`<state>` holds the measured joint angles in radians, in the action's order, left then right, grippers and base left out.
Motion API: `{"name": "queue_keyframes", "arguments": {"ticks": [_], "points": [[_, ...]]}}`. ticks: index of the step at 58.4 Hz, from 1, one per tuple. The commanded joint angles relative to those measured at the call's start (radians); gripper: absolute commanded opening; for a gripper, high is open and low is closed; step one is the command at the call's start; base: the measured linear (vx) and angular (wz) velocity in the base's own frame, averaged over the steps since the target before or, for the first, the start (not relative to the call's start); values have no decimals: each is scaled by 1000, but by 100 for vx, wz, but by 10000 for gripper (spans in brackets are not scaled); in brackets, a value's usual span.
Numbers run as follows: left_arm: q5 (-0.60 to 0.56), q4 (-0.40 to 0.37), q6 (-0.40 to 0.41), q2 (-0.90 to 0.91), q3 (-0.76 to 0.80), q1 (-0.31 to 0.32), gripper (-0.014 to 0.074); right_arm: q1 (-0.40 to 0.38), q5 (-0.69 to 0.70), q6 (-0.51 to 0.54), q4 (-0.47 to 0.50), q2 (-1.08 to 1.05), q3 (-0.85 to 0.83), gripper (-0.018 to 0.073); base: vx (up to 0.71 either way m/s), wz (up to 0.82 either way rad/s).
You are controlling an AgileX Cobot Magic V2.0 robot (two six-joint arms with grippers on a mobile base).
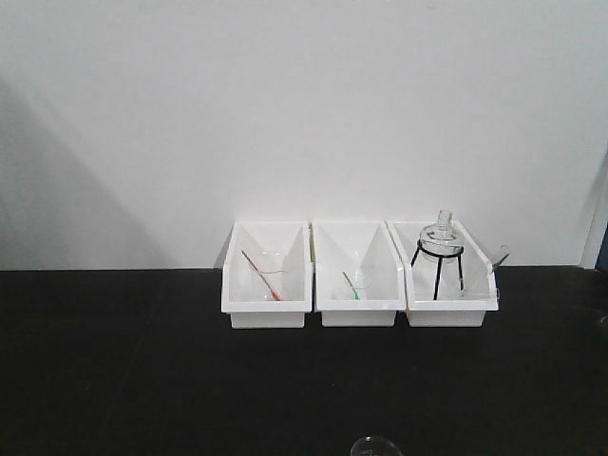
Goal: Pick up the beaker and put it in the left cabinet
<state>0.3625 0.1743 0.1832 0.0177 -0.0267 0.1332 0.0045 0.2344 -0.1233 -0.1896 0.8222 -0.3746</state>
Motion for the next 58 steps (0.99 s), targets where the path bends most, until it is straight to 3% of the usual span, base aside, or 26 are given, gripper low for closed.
{"name": "queue_keyframes", "arguments": {"ticks": [1, 11, 25, 33, 42, 58], "points": [[-75, 0, 4, 11, 12, -1, 4, -7, 132, 9, -3, 49, -38, 25, 0, 0], [-75, 0, 4, 11, 12, -1, 4, -7, 144, -11, -2, 98, -38, 141, 0, 0], [-75, 0, 4, 11, 12, -1, 4, -7, 172, -32, -1, 112, -38, 560, 0, 0], [-75, 0, 4, 11, 12, -1, 4, -7, 184, -39, 2, 112, -38, 725, 0, 0], [-75, 0, 4, 11, 12, -1, 4, -4, 255, -98, -28, 124, -28, 723, 0, 0], [-75, 0, 4, 11, 12, -1, 4, -4, 810, -126, -278, 411, 144, 664, 0, 0]]}}
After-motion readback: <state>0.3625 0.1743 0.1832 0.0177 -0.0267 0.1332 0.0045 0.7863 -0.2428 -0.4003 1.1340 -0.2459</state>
